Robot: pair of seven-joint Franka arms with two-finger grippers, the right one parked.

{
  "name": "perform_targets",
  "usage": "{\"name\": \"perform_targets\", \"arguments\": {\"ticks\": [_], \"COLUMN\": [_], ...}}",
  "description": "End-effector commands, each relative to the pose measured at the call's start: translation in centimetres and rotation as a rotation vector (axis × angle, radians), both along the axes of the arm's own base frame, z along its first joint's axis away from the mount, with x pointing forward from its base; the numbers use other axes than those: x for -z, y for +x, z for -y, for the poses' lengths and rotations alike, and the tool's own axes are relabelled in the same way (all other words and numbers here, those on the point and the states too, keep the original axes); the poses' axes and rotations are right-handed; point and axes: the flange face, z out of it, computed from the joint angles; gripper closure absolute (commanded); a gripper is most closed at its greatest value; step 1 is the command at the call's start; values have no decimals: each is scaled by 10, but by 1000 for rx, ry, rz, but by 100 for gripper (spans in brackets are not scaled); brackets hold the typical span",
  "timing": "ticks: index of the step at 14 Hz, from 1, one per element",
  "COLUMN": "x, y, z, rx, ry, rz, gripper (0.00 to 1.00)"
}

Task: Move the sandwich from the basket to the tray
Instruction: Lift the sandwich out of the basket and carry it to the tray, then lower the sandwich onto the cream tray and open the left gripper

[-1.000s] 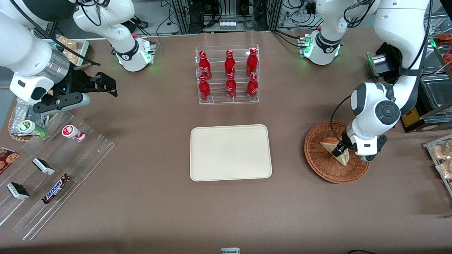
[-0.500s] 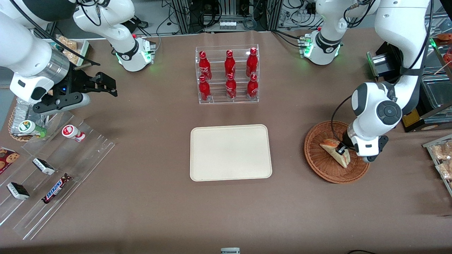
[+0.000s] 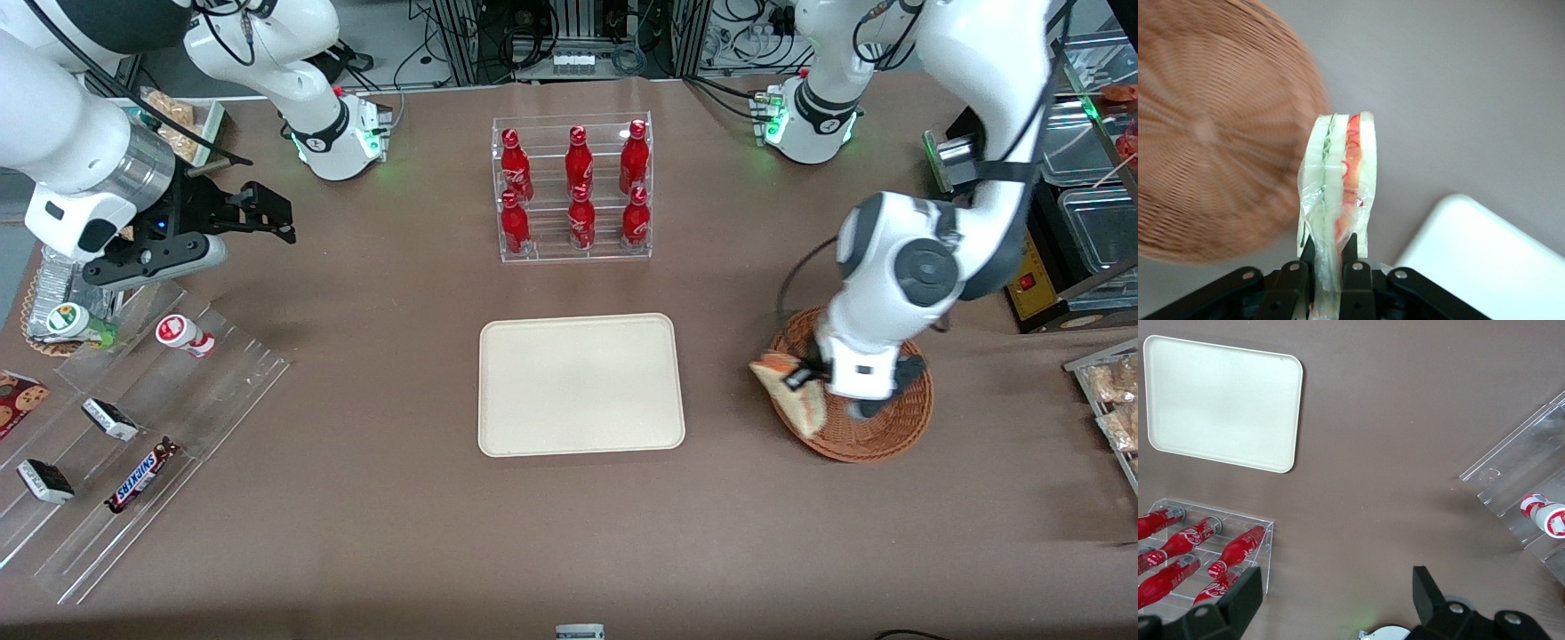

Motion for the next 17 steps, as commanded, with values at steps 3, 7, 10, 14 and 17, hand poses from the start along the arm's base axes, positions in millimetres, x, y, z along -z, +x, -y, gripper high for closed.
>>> {"name": "perform_targets", "arguments": {"ticks": [3,7,10,14,17], "x": [25,51,74,99,102], "y": [-9,-26,-41,-57,-56], "z": [146,233,268,289,288], "rx": [243,359,395,420,432], "ry": [-25,-15,-23,-51,-40], "rz": [17,51,43,63,79], "gripper": [96,96,96,93,30]}}
